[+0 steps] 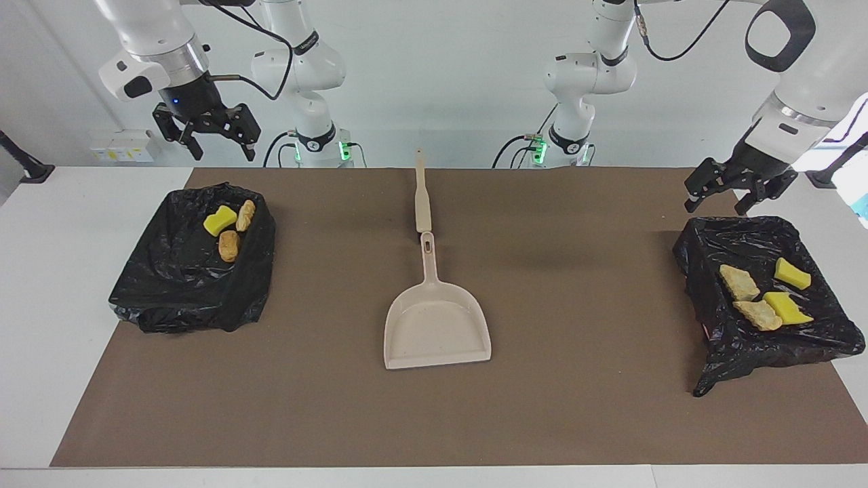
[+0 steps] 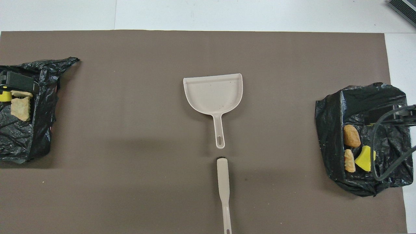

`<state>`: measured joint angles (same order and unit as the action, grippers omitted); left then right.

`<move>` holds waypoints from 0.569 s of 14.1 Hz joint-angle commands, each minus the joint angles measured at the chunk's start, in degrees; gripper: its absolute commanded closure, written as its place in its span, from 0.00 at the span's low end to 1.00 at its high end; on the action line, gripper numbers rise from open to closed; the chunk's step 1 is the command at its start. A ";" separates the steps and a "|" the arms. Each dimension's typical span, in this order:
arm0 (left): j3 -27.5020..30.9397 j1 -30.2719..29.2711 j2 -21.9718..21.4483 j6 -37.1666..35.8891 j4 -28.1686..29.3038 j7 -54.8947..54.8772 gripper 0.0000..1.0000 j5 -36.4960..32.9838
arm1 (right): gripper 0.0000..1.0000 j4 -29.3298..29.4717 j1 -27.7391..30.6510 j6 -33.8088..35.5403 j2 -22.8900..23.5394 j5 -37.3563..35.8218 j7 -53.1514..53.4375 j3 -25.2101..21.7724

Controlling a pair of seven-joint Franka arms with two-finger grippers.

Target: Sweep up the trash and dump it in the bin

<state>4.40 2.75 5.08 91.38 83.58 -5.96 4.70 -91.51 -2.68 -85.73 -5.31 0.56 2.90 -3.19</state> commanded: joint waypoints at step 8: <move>0.08 0.51 -2.53 -7.18 0.53 -3.18 0.00 -4.62 | 0.00 -1.12 0.30 0.12 -1.02 -0.65 -1.93 0.03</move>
<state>4.28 2.73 3.42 85.23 83.58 -7.95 1.33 -91.52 -2.68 -85.72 -5.30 0.56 2.90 -3.19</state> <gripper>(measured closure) 0.000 0.000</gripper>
